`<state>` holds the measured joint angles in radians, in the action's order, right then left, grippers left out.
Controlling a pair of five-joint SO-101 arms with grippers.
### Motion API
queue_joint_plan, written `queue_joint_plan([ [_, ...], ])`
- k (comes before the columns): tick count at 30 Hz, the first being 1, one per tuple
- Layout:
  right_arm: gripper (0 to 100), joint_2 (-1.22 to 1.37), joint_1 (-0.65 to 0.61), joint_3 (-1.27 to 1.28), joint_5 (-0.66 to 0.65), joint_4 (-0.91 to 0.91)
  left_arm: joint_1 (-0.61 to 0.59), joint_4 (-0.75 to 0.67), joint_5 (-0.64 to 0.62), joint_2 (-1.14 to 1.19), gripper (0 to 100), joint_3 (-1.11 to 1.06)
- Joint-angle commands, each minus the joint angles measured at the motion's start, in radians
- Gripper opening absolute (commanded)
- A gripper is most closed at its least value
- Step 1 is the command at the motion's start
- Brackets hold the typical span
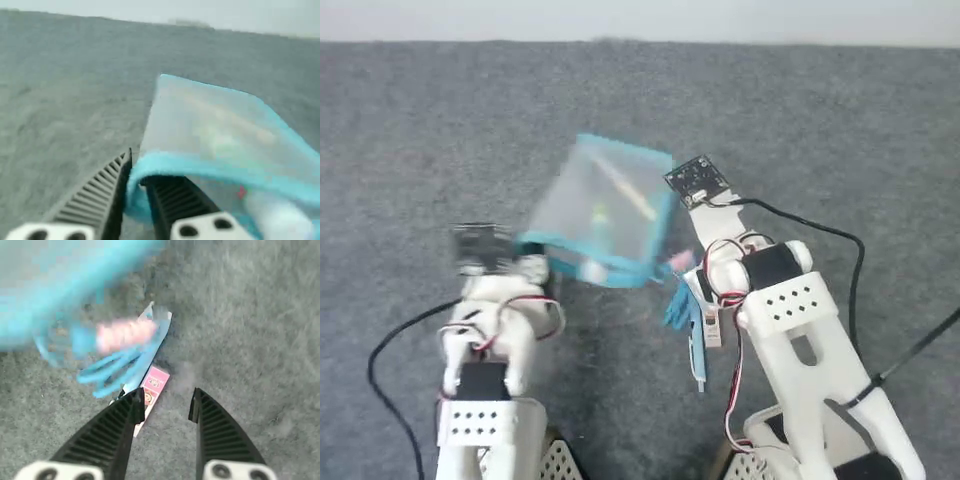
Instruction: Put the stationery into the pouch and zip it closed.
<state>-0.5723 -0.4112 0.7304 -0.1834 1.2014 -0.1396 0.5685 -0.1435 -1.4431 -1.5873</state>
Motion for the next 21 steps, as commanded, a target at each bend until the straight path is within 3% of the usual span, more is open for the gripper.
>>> queue_joint_plan([
  [1, 15.5, -0.045, -0.002, -0.003, 0.012, -0.022, 0.124, 0.006, 0.083, 0.014, 1, 0.041],
  [4, 15.5, -0.045, -0.002, -0.003, 0.014, -0.013, 0.272, 0.006, 0.173, 0.011, 1, 0.016],
  [10, 15.5, -0.045, -0.004, 0.021, 0.006, -0.018, 0.012, 0.003, -0.006, 0.017, 1, 0.07],
  [15, 15.5, -0.045, -0.002, 0.025, 0.006, -0.013, 0.233, 0.058, 0.221, 0.009, 1, 0.05],
  [19, 15.5, -0.045, 0.001, 0.026, 0.006, -0.013, 0.063, 0.034, 0.052, 0.017, 1, 0.093],
  [21, 15.5, -0.045, -0.002, 0.026, 0.006, -0.013, 0.043, 0.035, 0.057, 0.018, 1, 0.09],
])
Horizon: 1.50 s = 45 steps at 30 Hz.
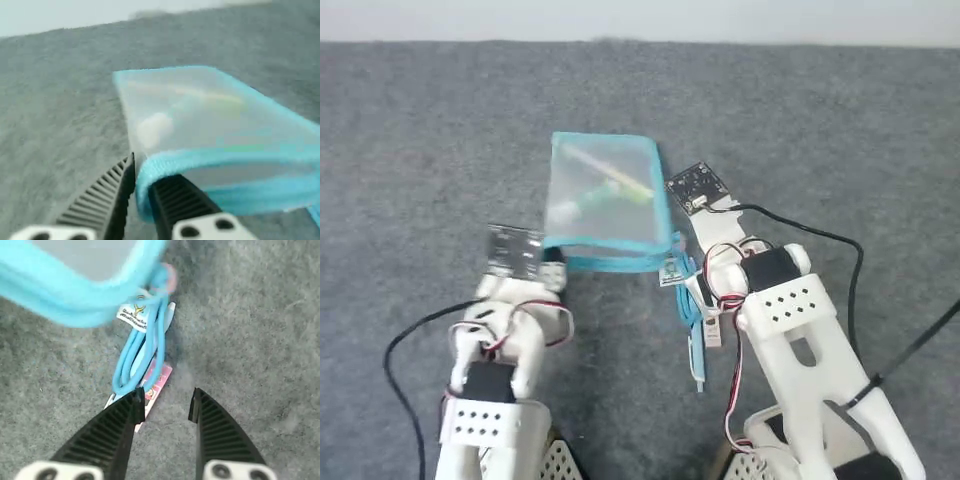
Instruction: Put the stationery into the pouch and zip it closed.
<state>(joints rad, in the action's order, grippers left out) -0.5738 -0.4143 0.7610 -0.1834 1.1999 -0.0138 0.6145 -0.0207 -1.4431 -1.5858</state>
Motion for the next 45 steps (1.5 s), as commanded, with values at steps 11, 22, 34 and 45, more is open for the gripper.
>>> queue_joint_plan([
  [11, 15.5, -0.035, 0.012, 0.005, 0.005, -0.008, -0.147, 0.0, -0.083, 0.014, 1, 0.101],
  [22, 15.5, 0.217, 0.074, -0.012, 0.003, -0.021, -0.155, -0.048, -0.075, 0.017, 1, 0.067],
  [34, 15.5, 0.249, -0.036, 0.094, 0.015, -0.15, -0.17, -0.051, -0.069, 0.017, 1, 0.062],
  [45, 15.5, 0.262, -0.065, 0.175, 0.046, -0.249, -0.169, -0.052, -0.069, 0.017, 1, 0.062],
])
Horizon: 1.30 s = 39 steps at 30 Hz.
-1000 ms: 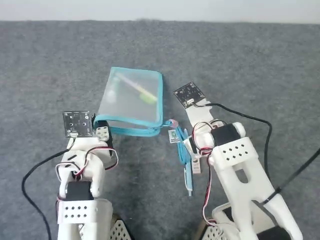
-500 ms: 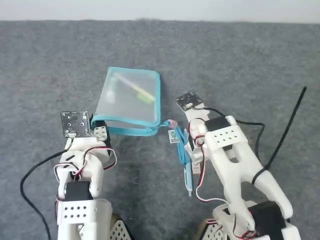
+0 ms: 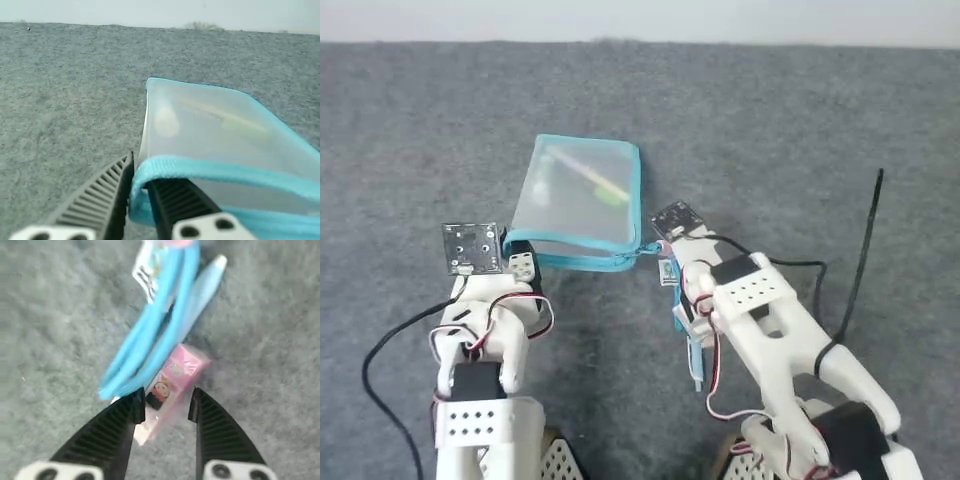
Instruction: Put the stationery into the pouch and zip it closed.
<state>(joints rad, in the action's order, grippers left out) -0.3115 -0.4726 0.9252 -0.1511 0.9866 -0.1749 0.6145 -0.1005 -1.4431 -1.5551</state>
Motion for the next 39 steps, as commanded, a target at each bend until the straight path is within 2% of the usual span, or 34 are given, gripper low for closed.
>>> queue_joint_plan([
  [1, 15.5, -0.001, -0.007, 0.014, 0.012, -0.035, -0.008, -0.052, 0.011, 0.017, 1, 0.031],
  [6, 15.2, -0.001, 0.001, 0.017, 0.009, -0.025, -0.008, -0.054, 0.011, 0.011, 1, 0.018],
  [8, 11.4, -0.001, 0.024, 0.017, 0.008, -0.025, 0.006, -0.054, 0.011, 0.011, 1, 0.013],
  [12, 0.2, -0.002, 0.156, 0.009, 0.005, -0.027, 0.035, -0.052, 0.011, 0.011, 1, 0.012],
  [17, 1.5, -0.002, 0.34, -0.071, -0.095, 0.004, 0.035, -0.052, 0.011, 0.011, 1, 0.01],
  [21, 1.7, -0.002, 0.452, -0.204, -0.127, 0.064, 0.035, -0.052, 0.011, 0.011, 1, 0.01],
  [24, 3.5, -0.005, 0.447, -0.259, -0.138, 0.133, 0.035, -0.052, 0.011, 0.011, 1, 0.01],
  [29, 22.1, -0.015, 0.352, -0.27, -0.112, 0.2, 0.035, -0.052, 0.011, 0.014, 1, 0.01],
  [31, 26.2, -0.015, 0.328, -0.27, -0.075, 0.203, 0.035, -0.052, 0.011, 0.014, 1, 0.01],
  [39, 26.6, -0.015, 0.274, -0.265, -0.006, 0.231, 0.035, -0.055, 0.011, 0.011, 1, 0.01],
])
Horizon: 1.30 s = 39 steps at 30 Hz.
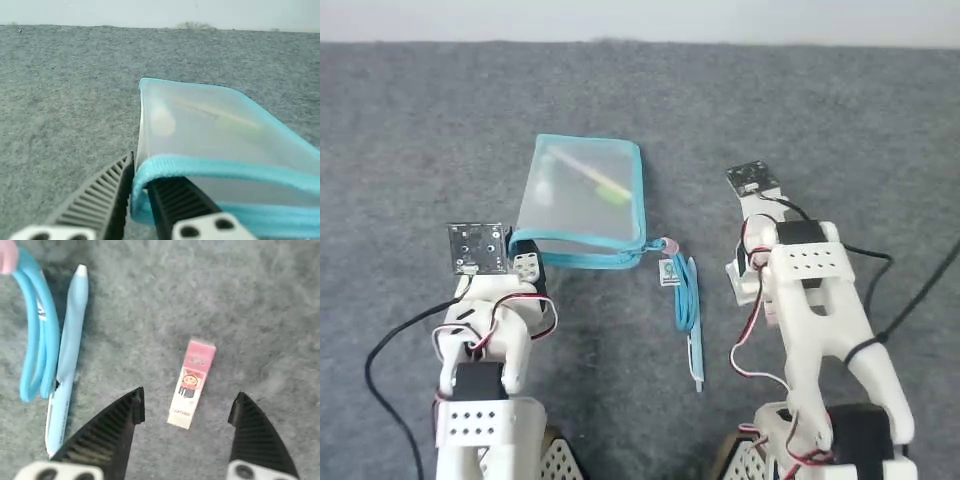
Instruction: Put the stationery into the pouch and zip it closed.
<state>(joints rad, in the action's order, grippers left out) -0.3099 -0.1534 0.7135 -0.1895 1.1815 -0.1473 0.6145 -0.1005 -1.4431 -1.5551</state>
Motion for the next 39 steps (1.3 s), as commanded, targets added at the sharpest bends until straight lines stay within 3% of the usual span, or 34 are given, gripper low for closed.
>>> queue_joint_plan([
  [1, 26.6, -0.016, -0.077, -0.054, 0.041, 0.054, 0.009, -0.057, 0.011, 0.011, 1, 0.01],
  [7, 20.8, -0.016, -0.323, -0.012, 0.112, -0.001, 0.009, -0.089, 0.011, 0.012, 1, -0.002],
  [14, 19.5, -0.01, -0.441, 0.046, 0.115, -0.084, 0.009, -0.089, 0.011, 0.011, 1, -0.005],
  [36, 19.5, -0.015, -0.449, 0.199, 0.164, -0.286, 0.008, -0.087, 0.011, 0.011, 1, -0.005],
  [39, 19.5, -0.016, -0.449, 0.193, 0.218, -0.292, 0.008, -0.087, 0.011, 0.011, 1, -0.005],
])
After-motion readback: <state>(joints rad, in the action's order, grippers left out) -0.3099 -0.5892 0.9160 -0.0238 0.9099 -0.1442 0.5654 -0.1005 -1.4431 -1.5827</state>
